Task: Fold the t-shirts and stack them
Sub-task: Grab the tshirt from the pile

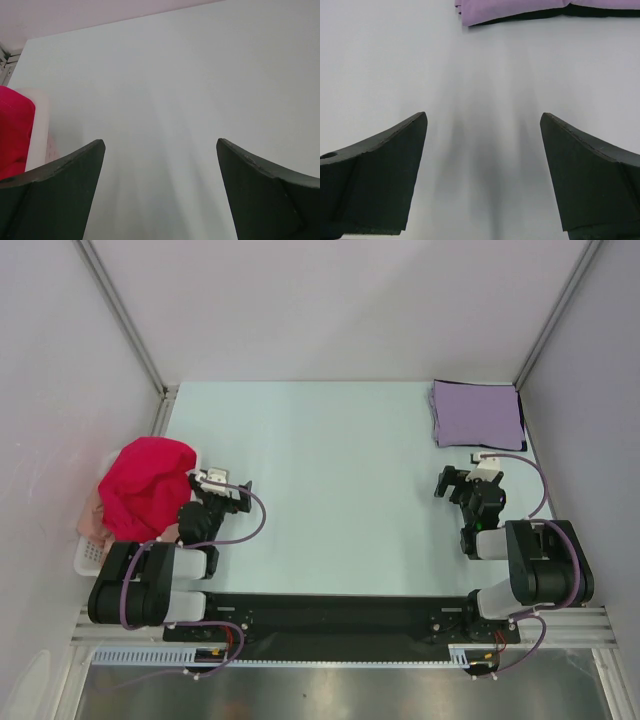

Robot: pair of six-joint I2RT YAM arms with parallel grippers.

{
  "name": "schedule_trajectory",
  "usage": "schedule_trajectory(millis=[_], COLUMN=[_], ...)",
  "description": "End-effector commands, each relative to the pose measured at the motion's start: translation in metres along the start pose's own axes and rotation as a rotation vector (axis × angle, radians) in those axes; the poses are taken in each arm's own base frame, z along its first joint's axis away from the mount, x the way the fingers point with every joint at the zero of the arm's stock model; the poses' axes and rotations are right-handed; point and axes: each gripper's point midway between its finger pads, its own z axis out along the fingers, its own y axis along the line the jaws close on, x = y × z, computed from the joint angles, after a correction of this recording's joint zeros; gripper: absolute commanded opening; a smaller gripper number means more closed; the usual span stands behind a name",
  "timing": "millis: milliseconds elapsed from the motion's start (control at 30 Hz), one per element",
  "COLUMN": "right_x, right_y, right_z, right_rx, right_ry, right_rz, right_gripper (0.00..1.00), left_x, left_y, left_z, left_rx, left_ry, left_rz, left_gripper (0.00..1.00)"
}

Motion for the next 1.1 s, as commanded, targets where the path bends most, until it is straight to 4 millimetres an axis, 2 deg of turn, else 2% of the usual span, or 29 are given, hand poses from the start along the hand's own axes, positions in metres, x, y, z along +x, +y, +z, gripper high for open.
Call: schedule_trajectory(millis=[0,100,200,233,267,300,333,367,400,467,500,533,567,600,633,667,700,733,767,800,833,867,900,933,967,1000,1067], right_x=[-0.016,-0.015,-0.033,-0.022,-0.043,-0.062,-0.069,-0.091,-0.111,-0.14,-0.157,-0.166,-0.175,-0.189,-0.192,-0.197,-0.186,-0.203,-0.2,-0.195,-0.2,-0.197,-0.191,-0.189,-0.195,-0.186,-0.184], right_y=[0.0,0.001,0.002,-0.001,0.001,0.003,0.003,0.001,0.013,0.019,0.031,0.039,0.05,0.057,0.065,0.077,0.086,0.094,0.111,0.117,0.125,0.132,0.15,0.16,0.168,0.181,0.193], right_z=[0.005,0.006,0.008,0.005,0.002,0.004,0.0,-0.005,-0.009,-0.018,-0.022,-0.025,-0.03,-0.033,-0.034,-0.036,-0.038,-0.041,-0.045,-0.046,-0.048,-0.048,-0.052,-0.053,-0.055,-0.06,-0.057], right_rx=[-0.001,-0.007,-0.002,0.009,0.006,-0.001,-0.002,-0.004,-0.09,-0.151,-0.217,-0.251,-0.3,-0.316,-0.331,-0.337,-0.337,-0.34,-0.352,-0.355,-0.365,-0.366,-0.411,-0.434,-0.452,-0.483,-0.491], right_ry=[-0.053,-0.05,-0.067,0.007,-0.026,-0.051,-0.053,-0.107,-0.137,-0.171,-0.171,-0.167,-0.157,-0.139,-0.121,-0.113,-0.043,-0.059,-0.043,-0.018,-0.028,-0.021,-0.006,0.003,-0.012,0.016,0.028], right_rz=[-0.017,-0.015,-0.011,-0.014,-0.011,0.002,0.038,0.12,0.148,0.232,0.24,0.249,0.252,0.242,0.225,0.176,0.154,0.126,0.094,0.048,0.024,-0.001,-0.047,-0.066,-0.078,-0.112,-0.126], right_gripper=[1.0,1.0,1.0,1.0,1.0,1.0,1.0,1.0,1.0,1.0,1.0,0.98,0.97,0.95,0.92,0.92,0.92,0.92,0.92,0.92,0.92,0.93,0.93,0.93,0.93,0.93,0.93], left_x=[-0.024,-0.023,-0.024,-0.033,-0.033,-0.042,-0.046,-0.056,-0.071,-0.084,-0.103,-0.111,-0.121,-0.14,-0.147,-0.139,-0.155,-0.15,-0.143,-0.13,-0.121,-0.112,-0.092,-0.083,-0.077,-0.056,-0.036], left_y=[0.007,0.007,0.006,0.004,0.005,0.001,-0.002,-0.005,-0.013,-0.022,-0.031,-0.033,-0.033,-0.031,-0.021,-0.012,0.009,0.041,0.065,0.099,0.123,0.14,0.165,0.18,0.193,0.207,0.228], left_z=[0.005,0.005,0.006,0.006,0.007,0.011,0.023,0.029,0.038,0.043,0.039,0.036,0.032,0.021,0.017,0.003,0.002,-0.006,-0.017,-0.032,-0.045,-0.057,-0.077,-0.089,-0.096,-0.112,-0.129], left_rx=[-0.025,-0.026,-0.017,0.001,0.004,0.036,0.081,0.127,0.208,0.29,0.359,0.382,0.4,0.411,0.364,0.327,0.242,0.096,0.011,-0.109,-0.2,-0.239,-0.307,-0.351,-0.389,-0.434,-0.522], left_ry=[-0.08,-0.078,-0.078,-0.094,-0.072,-0.066,0.021,0.044,0.115,0.183,0.242,0.279,0.303,0.363,0.4,0.5,0.506,0.577,0.636,0.696,0.748,0.79,0.86,0.908,0.927,0.993,1.054], left_rz=[0.001,0.002,-0.001,0.009,0.013,0.015,0.008,0.042,0.035,0.044,0.033,0.04,0.074,0.068,0.093,0.109,0.135,0.173,0.203,0.213,0.237,0.258,0.231,0.246,0.249,0.227,0.232], left_gripper=[1.0,1.0,1.0,1.0,1.0,1.0,1.0,1.0,1.0,1.0,1.0,1.0,1.0,1.0,1.0,1.0,1.0,1.0,1.0,1.0,1.0,1.0,1.0,1.0,1.0,1.0,1.0])
